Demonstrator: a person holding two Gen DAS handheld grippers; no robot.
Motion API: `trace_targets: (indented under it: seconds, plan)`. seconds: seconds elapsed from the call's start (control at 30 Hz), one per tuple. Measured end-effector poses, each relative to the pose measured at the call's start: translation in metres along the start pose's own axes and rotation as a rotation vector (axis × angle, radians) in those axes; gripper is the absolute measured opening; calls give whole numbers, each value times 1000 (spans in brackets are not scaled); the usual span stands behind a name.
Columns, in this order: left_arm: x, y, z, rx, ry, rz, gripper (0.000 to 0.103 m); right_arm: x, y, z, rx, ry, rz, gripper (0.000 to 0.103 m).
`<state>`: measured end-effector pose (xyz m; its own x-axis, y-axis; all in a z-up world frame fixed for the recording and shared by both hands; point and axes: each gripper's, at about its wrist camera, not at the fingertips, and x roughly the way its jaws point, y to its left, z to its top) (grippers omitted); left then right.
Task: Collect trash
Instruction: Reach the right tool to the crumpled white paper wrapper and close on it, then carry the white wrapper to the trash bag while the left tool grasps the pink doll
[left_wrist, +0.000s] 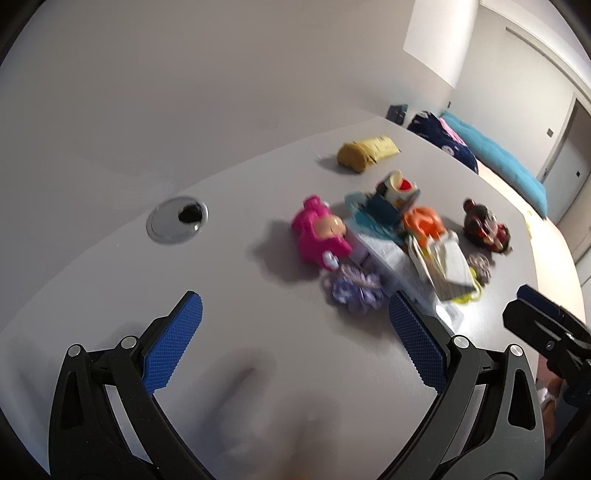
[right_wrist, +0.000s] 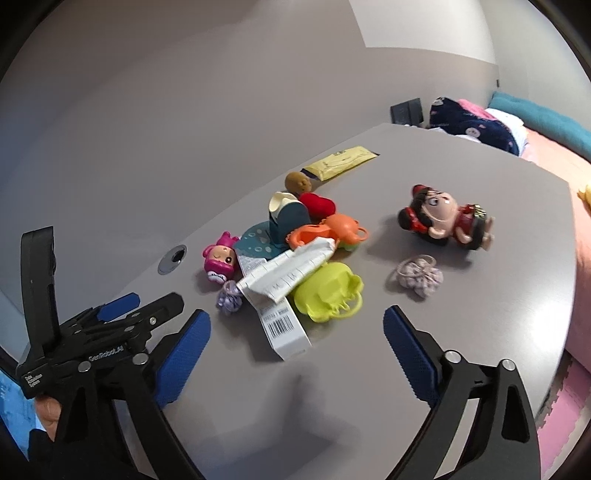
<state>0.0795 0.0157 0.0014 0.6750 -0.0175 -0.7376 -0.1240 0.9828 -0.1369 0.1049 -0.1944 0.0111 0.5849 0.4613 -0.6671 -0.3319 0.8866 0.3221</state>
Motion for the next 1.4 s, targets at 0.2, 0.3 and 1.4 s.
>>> trace_targets:
  seconds: [0.2,0.3,1.4]
  plan:
    - [13,8,16,-23,-2,16,97,26,-1,15,61,54,65,69]
    - [19,11,21,-23,-1,24,97,40,-2,18,88,85,76,62]
    - [83,17,43,-90,52,-15,45,42,-31,48,144,42,122,8]
